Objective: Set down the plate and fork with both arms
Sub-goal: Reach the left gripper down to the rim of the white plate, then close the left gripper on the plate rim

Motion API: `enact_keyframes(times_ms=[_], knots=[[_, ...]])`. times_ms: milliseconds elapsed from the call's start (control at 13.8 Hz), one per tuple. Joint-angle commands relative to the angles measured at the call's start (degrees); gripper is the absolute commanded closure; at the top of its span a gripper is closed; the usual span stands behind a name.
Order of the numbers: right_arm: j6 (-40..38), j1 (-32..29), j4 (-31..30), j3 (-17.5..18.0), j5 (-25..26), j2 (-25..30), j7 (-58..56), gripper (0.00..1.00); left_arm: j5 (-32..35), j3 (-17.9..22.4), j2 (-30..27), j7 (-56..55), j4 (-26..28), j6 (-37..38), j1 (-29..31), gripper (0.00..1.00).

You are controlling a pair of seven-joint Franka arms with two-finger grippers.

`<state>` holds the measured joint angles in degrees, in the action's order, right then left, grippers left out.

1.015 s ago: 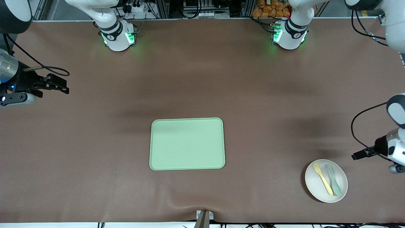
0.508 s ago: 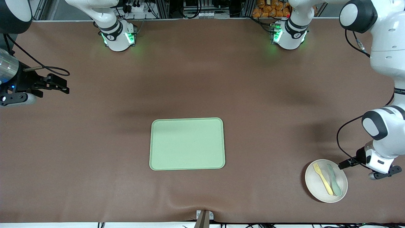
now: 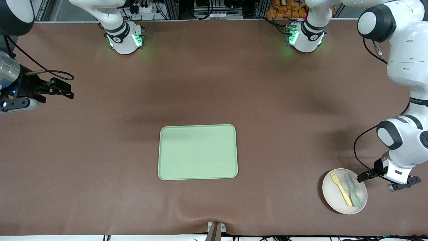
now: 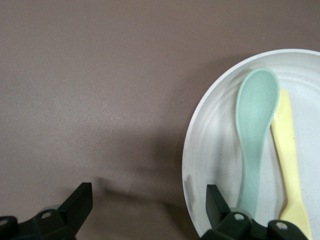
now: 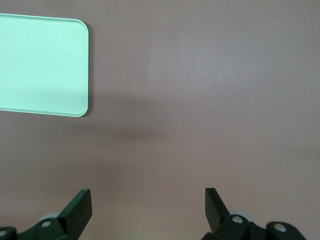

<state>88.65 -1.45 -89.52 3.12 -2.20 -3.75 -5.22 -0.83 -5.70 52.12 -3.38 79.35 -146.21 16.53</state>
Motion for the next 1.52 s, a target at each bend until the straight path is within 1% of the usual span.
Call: enact_keyframes(times_ms=[0, 290, 798, 870, 943, 1015, 1088, 1160, 1233, 1305, 1450], knots=[[-0.40, 0.84, 0.31, -0.04, -0.70, 0.15, 0.48, 0.00, -0.40, -0.02, 1.23, -0.67, -1.66, -0.48, -0.10, 0.00], [-1.72, 0.58, 0.40, -0.04, -0.70, 0.23, 0.39, 0.00, -0.49, -0.02, 1.49, -0.75, -1.66, -1.80, -0.36, 0.00], [-1.72, 0.49, 0.22, -0.13, -0.61, 0.23, 0.39, 0.00, -0.49, -0.02, 2.46, -0.93, -1.66, -3.91, -0.62, 0.00], [-1.63, 0.49, 0.22, -0.13, -0.61, 0.23, 0.39, 0.00, -0.58, -0.10, 2.72, -1.02, -1.74, -3.91, -0.71, 0.03], [-1.63, 0.40, 0.22, -0.13, -0.61, 0.23, 0.39, 0.00, -0.58, -0.10, 2.73, -1.45, -1.74, -4.08, -0.71, 0.14], [-1.55, 0.49, 0.31, -0.13, -0.61, 0.23, 0.39, 0.00, -0.58, -0.10, 2.81, -2.07, -1.74, -4.35, -0.80, 0.22], [-1.46, 0.49, 0.31, -0.13, -0.61, 0.15, 0.39, 0.00, -0.58, -0.10, 2.81, -2.77, -1.74, -4.35, -0.80, 0.35], [-1.46, 0.49, 0.31, -0.13, -0.61, 0.15, 0.39, 0.00, -0.58, -0.10, 2.73, -3.82, -1.74, -4.61, -0.80, 0.62], [-1.46, 0.49, 0.31, -0.13, -0.52, 0.15, 0.30, 0.00, -0.66, -0.10, 2.81, -4.70, -1.74, -5.05, -0.89, 0.94], [-1.46, 0.57, 0.31, -0.13, -0.52, 0.06, 0.30, 0.00, -0.66, -0.19, 2.81, -4.97, -1.74, -5.57, -0.89, 1.00], [-1.46, 0.75, 0.31, -0.13, -0.44, 0.06, 0.22, 0.00, -0.66, -0.37, 2.81, -5.50, -1.66, -6.54, -0.97, 1.00]])
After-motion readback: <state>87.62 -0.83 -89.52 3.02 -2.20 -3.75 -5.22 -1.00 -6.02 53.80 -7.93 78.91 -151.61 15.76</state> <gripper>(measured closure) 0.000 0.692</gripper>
